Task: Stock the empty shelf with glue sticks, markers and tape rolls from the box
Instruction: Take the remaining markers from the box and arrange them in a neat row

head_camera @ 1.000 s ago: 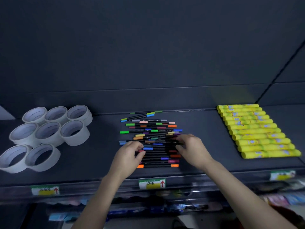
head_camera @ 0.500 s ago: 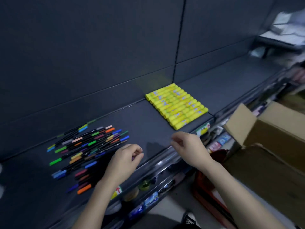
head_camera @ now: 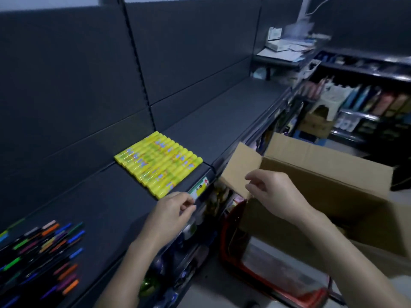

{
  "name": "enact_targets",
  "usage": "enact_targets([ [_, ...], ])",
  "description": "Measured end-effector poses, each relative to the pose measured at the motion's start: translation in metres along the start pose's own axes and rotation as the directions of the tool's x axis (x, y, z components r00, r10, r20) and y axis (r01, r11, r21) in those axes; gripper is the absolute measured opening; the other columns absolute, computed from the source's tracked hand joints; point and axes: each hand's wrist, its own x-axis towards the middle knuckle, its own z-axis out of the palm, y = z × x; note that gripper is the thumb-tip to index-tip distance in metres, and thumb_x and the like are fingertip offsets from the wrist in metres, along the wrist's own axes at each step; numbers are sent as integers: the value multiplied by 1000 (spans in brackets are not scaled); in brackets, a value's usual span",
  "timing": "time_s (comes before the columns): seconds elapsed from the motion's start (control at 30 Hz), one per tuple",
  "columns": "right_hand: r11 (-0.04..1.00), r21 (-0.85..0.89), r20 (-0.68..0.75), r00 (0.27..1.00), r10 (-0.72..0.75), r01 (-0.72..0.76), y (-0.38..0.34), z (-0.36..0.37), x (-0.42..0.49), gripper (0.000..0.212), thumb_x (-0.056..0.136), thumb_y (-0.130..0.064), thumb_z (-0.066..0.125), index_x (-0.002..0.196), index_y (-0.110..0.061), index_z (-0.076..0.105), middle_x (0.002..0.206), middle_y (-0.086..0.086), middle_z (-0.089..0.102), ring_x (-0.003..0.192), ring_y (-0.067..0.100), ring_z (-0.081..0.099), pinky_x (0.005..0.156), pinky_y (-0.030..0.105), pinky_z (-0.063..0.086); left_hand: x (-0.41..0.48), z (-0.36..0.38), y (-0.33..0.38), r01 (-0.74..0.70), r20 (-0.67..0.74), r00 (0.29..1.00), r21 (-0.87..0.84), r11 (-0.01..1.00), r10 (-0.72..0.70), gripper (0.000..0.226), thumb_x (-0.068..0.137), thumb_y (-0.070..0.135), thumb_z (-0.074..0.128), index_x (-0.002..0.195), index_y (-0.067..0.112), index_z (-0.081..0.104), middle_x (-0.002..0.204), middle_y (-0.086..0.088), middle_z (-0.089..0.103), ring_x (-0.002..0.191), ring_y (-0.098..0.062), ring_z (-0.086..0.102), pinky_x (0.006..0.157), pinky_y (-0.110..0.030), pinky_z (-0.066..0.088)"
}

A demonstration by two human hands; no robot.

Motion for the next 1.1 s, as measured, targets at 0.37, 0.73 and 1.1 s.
enact_targets([
  [0.37,954,-279,141,978,153,-109,179,-46,-10,29,94,-28,55,120,-16,61,109,2,67,95,16,64,78,29,55,96,85,90,-106,102,990,98,990,96,3,87,20,65,88,18,67,79,15,57,73,0,56,66,-15,43],
  [0.73,936,-167,239,908,345,-311,275,-37,-49,22,95,-27,53,111,-16,62,103,5,67,89,21,62,73,31,54,166,160,155,-233,508,856,219,948,93,18,91,30,59,106,20,62,88,10,60,81,-7,57,69,-20,44],
  [1.1,753,53,155,751,642,-655,307,-9,-99,27,92,-23,55,115,-12,64,106,11,68,100,28,61,79,33,48,204,265,164,-386,803,589,181,904,91,18,91,31,59,108,23,61,94,10,61,85,-6,59,71,-21,50],
])
